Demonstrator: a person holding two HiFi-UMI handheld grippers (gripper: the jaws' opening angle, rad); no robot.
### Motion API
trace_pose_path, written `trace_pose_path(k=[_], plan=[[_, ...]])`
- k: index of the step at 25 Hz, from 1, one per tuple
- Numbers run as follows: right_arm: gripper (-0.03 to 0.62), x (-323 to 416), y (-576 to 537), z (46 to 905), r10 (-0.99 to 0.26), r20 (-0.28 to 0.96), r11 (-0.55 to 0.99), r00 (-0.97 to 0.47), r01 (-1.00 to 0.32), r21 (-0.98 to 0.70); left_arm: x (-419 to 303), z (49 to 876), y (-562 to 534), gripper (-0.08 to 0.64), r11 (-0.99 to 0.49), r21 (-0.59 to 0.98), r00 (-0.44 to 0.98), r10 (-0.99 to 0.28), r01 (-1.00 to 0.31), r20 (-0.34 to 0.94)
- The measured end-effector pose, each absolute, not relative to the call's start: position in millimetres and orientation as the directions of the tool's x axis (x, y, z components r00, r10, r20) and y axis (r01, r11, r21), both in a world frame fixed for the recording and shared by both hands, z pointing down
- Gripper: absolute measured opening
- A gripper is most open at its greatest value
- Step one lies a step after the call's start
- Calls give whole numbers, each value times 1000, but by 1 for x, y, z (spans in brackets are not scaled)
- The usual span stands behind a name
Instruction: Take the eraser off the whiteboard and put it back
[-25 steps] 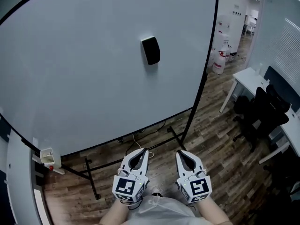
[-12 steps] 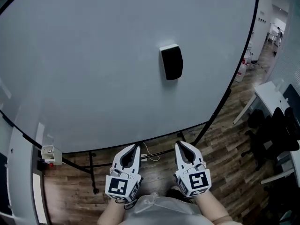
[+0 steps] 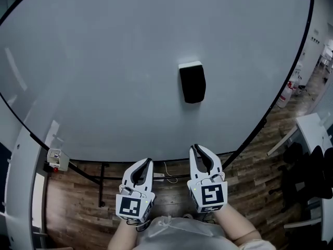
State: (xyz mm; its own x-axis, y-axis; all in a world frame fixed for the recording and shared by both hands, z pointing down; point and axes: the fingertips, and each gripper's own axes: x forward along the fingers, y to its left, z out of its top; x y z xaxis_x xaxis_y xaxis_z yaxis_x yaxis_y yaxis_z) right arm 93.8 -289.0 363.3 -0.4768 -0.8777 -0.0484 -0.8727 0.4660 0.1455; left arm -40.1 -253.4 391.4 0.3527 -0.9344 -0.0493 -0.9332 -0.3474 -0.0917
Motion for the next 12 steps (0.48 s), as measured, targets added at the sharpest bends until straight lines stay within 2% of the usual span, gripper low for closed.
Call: trace_pose_path(k=[4, 5, 6, 7, 12], plan=[[33, 91, -308, 310, -871, -130, 441, -473, -871, 215, -35, 400, -261, 15, -354, -54, 357, -933, -934, -52], [66, 89, -314, 299, -866, -141, 446, -479, -869, 215, -35, 400, -263, 15, -357, -61, 361, -931, -932, -60], [153, 88, -320, 289, -862, -147, 452, -485, -867, 211, -34, 397, -265, 15, -357, -74, 362, -930, -931, -63], [203, 87, -326, 280, -860, -155, 454, -487, -867, 204, -33, 394, -268, 15, -357, -88, 363, -930, -930, -63], [273, 88, -345, 227, -866, -223, 409, -447, -891, 194, -36, 383, -276, 15, -351, -107, 360, -930, -930, -75]])
